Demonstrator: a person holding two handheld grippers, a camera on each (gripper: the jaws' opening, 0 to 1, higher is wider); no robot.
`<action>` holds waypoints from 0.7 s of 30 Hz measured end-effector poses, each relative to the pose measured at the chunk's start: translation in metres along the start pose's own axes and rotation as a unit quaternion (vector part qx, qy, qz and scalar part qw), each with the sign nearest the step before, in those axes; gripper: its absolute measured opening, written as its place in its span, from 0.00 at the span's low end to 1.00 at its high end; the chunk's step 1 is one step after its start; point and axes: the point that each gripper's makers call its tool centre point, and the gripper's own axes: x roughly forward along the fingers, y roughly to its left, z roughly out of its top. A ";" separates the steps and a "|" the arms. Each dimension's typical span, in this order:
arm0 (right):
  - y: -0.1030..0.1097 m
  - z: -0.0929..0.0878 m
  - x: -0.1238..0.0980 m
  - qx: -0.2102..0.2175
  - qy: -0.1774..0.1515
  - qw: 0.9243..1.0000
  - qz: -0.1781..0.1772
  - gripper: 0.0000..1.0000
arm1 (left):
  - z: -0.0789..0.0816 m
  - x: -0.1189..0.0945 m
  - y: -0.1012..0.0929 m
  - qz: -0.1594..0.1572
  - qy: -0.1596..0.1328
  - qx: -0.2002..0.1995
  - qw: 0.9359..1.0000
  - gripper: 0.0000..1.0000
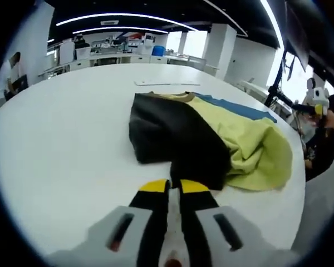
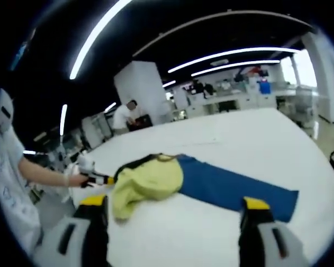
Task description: Fold the garment on the visible template until the final outline fits inside the template.
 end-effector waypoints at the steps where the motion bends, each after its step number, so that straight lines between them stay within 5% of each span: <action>1: 0.000 -0.002 0.001 0.000 0.002 1.000 -0.001 0.99 | 0.002 0.000 0.004 -0.004 -0.006 -0.014 1.000 0.00; 15: 0.011 -0.006 0.008 0.001 0.011 1.000 0.014 0.99 | 0.013 -0.027 0.007 -0.011 -0.038 -0.057 0.998 0.00; 21: 0.017 -0.005 0.009 -0.003 0.011 1.000 0.018 0.99 | 0.020 -0.045 0.000 -0.009 -0.043 -0.043 0.998 0.00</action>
